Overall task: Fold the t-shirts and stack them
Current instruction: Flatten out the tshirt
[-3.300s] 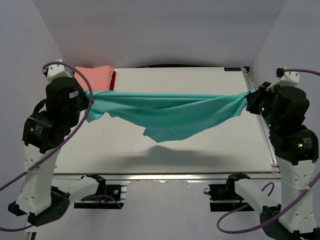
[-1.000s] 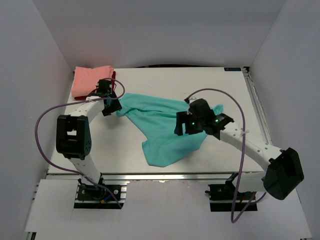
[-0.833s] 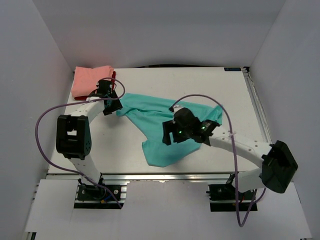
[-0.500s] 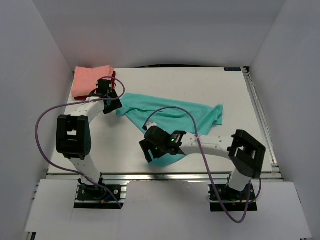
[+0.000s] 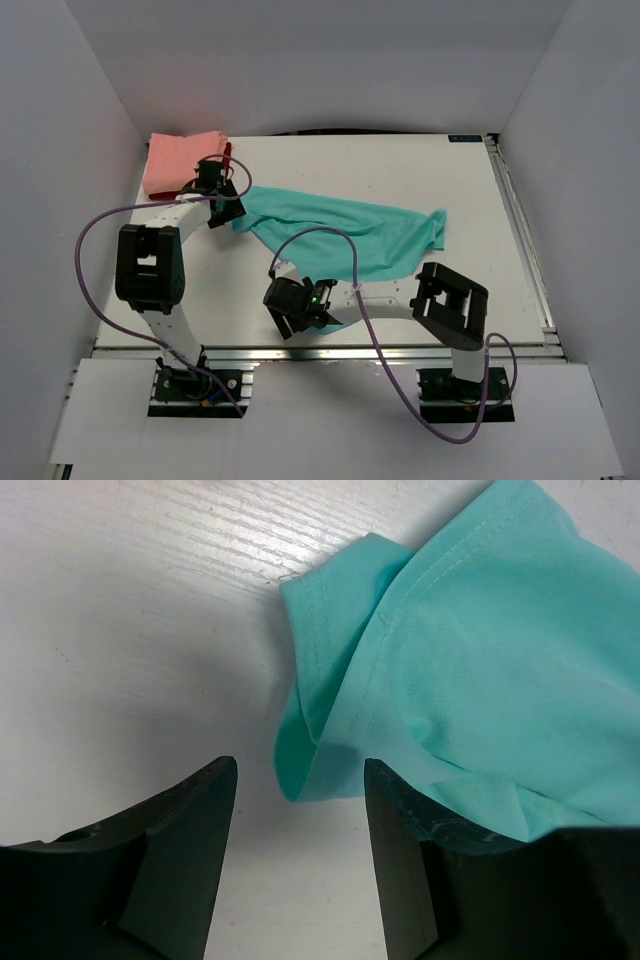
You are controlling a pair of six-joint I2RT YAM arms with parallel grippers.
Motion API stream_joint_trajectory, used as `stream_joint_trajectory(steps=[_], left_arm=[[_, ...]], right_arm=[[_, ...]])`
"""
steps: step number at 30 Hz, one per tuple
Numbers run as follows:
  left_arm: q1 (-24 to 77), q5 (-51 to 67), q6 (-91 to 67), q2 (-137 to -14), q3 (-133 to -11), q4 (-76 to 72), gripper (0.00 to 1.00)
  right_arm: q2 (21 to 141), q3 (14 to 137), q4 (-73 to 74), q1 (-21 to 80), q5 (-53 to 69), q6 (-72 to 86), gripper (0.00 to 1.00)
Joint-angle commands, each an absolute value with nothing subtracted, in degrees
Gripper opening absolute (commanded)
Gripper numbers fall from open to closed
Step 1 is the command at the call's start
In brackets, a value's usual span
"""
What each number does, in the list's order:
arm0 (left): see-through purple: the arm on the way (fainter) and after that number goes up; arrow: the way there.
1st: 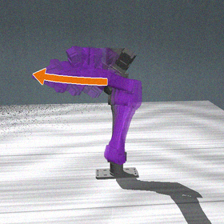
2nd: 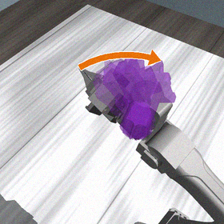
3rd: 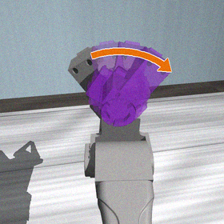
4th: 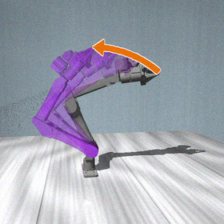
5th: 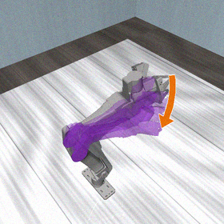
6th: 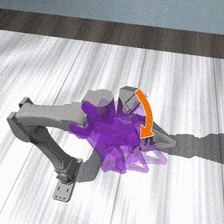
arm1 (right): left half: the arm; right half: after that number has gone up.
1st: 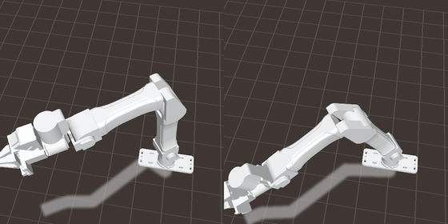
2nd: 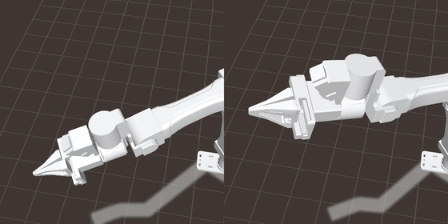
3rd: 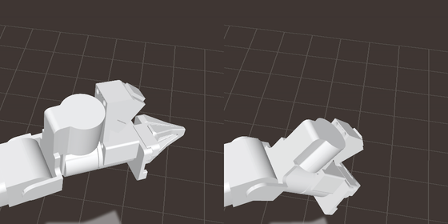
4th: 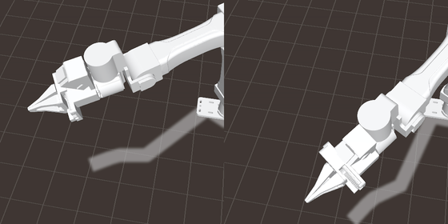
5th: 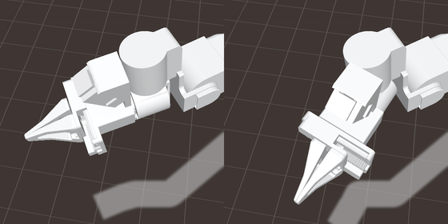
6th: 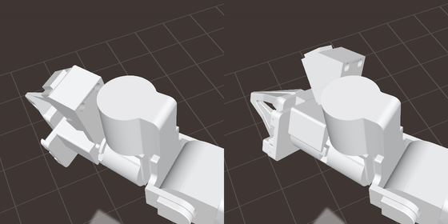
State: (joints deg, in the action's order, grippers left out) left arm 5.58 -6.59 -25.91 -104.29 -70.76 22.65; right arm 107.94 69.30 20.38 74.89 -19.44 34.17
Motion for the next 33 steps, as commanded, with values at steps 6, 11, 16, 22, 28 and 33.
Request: stream_joint_trajectory(steps=[6,11,16,22,28,33], left_arm=[[6.0,-6.9,-24.9,-104.5,-70.9,20.2,0.64],[7.3,-8.3,-24.6,-105.6,-71.4,19.4,0.64],[8.3,-7.8,-25.0,-106.9,-69.4,17.2,0.63],[9.3,-8.5,-25.5,-109.9,-67.1,15.4,0.16],[10.0,-9.9,-25.2,-108.9,-68.5,16.5,0.0],[10.2,-11.2,-24.0,-102.9,-73.1,21.9,0.0]], right_arm=[[113.3,70.7,24.8,75.8,-23.9,39.0,0.73],[114.2,70.0,25.2,76.0,-24.2,39.9,0.72],[114.1,70.0,25.2,76.0,-24.3,40.3,0.72],[113.9,69.9,25.3,76.0,-24.4,40.2,0.71],[112.1,68.3,26.2,76.1,-26.5,41.4,0.0],[106.2,68.3,31.3,76.0,-30.5,41.6,0.0]])
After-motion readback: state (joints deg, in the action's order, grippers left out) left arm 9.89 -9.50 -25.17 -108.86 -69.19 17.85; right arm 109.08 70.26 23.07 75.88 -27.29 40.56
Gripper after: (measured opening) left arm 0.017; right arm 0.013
